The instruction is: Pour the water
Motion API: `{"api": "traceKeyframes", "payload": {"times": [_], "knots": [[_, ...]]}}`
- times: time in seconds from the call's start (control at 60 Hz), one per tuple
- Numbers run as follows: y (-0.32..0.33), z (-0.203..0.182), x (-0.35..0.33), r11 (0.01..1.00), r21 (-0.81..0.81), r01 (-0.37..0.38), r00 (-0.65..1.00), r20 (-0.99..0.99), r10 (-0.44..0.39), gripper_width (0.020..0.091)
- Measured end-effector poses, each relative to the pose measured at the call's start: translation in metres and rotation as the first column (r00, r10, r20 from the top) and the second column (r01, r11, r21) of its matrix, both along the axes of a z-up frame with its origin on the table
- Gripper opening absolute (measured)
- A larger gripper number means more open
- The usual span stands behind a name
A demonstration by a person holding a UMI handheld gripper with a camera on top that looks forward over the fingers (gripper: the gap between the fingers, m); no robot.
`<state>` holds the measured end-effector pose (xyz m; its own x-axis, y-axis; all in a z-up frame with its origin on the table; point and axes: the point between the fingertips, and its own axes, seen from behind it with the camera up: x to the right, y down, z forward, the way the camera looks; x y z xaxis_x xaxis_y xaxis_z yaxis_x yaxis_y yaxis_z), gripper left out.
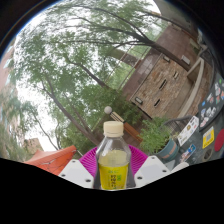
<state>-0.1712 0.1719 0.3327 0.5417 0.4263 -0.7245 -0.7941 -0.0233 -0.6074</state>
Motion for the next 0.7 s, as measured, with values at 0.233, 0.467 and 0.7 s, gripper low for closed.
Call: {"api": "traceKeyframes", "payload": {"times": [0.233, 0.467, 0.7], "knots": [[-0.007, -0.037, 0.213, 0.84, 0.208, 0.501, 0.587, 0.631, -0.507, 0.0409], [0.035, -0.262, 0.335, 0.787, -0.016, 0.616, 0.459, 0.82, -0.342, 0.0409], [0.038, -0.323, 0.33, 0.81, -0.01, 0.586, 0.422, 0.857, -0.295, 0.0418]]}}
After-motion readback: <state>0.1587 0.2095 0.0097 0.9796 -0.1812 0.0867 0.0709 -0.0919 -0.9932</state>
